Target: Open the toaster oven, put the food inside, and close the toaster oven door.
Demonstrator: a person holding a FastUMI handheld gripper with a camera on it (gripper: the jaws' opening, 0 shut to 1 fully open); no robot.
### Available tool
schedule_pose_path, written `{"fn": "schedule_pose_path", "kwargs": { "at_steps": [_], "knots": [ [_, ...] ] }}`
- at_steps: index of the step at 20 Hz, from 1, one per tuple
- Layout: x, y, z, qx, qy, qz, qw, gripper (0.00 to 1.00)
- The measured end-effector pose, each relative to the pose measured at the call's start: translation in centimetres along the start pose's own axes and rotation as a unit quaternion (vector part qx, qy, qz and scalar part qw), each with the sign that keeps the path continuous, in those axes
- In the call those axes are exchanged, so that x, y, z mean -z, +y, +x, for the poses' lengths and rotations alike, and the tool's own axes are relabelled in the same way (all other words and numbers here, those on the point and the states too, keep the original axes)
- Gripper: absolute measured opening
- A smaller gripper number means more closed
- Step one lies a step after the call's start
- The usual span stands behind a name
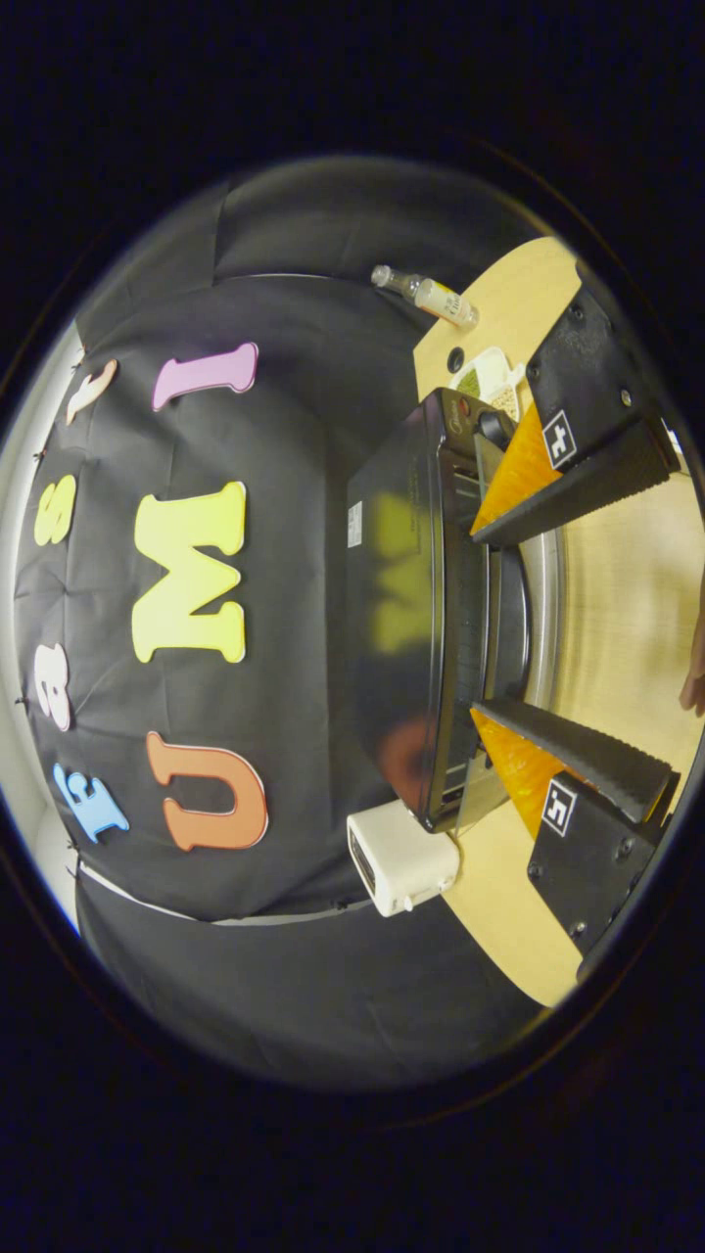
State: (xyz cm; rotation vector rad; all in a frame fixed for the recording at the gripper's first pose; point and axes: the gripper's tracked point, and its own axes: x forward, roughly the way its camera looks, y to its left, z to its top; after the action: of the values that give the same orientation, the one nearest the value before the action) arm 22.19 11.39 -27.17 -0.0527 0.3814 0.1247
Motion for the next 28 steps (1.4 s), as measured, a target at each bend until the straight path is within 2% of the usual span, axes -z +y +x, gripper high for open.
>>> {"fn": "schedule_pose_path", "kwargs": {
  "at_steps": [7,9,11,13,14,19,21,24,25,26,27,28],
  "knots": [
    [0.6,0.2,-0.5,-0.015,-0.002,-0.001,1.0,0.99],
    [4.6,0.3,0.7,-0.02,0.087,-0.009,0.996,0.99],
    [6.6,-0.6,1.8,-0.005,0.101,-0.008,0.995,1.0],
    [5.1,0.1,1.4,-0.035,0.061,0.019,0.997,1.0],
    [3.9,-0.1,0.7,-0.036,0.04,0.024,0.998,1.0],
    [-2.5,0.7,-0.2,-0.037,-0.054,-0.019,0.998,0.97],
    [-2.0,0.6,1.4,-0.026,-0.036,-0.03,0.999,0.98],
    [-2.8,0.5,3.9,-0.024,-0.019,0.012,0.999,0.98],
    [-2.4,0.5,4.3,-0.024,0.002,0.012,1.0,0.98],
    [-3.4,0.7,4.5,-0.019,-0.005,0.016,1.0,0.98],
    [-2.7,1.0,4.9,-0.018,0.028,0.005,0.999,1.0],
    [-3.1,0.8,4.5,-0.012,0.024,-0.005,1.0,1.0]
  ]
}}
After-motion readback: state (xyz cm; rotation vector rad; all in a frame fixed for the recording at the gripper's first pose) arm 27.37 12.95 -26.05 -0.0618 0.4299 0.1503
